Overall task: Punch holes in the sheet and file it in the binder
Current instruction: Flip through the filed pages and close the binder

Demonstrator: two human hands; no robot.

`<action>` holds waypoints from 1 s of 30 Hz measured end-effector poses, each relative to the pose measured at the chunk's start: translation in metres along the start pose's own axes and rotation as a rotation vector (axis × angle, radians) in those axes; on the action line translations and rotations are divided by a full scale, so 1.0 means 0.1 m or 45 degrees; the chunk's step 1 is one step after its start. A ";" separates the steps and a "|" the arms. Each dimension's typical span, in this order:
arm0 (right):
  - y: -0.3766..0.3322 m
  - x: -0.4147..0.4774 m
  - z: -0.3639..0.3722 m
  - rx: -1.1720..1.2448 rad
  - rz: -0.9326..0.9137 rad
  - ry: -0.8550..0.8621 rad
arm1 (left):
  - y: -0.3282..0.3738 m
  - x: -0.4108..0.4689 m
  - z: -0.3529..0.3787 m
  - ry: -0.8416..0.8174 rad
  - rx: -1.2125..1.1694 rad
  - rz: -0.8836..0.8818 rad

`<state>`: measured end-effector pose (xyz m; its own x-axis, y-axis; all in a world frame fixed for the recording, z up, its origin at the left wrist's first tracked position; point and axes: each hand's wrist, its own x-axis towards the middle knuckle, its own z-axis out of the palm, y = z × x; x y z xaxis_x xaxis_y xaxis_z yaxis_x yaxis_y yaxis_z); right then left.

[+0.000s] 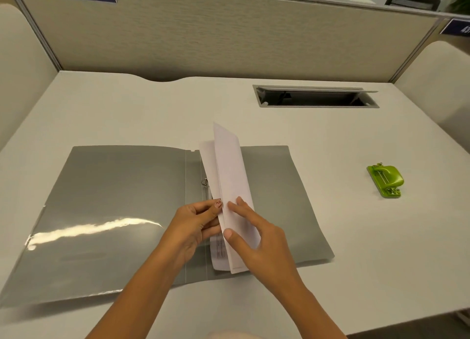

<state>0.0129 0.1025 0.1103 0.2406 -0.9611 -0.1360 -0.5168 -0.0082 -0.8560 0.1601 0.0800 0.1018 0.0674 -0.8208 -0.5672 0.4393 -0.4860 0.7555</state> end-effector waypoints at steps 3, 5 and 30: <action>0.00 0.00 -0.03 -0.002 0.013 0.010 | -0.01 0.01 0.03 -0.002 -0.017 -0.011; -0.01 -0.01 -0.04 0.002 0.030 0.010 | -0.01 0.01 0.04 -0.003 -0.030 -0.011; 0.42 0.19 -0.49 -0.179 0.330 0.450 | 0.30 -0.18 -0.98 0.393 0.202 0.182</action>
<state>-0.0438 0.0700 0.0962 -0.1936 -0.9714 -0.1377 -0.6356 0.2311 -0.7367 0.2600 0.1093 0.1029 0.3954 -0.7663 -0.5064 0.2634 -0.4336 0.8617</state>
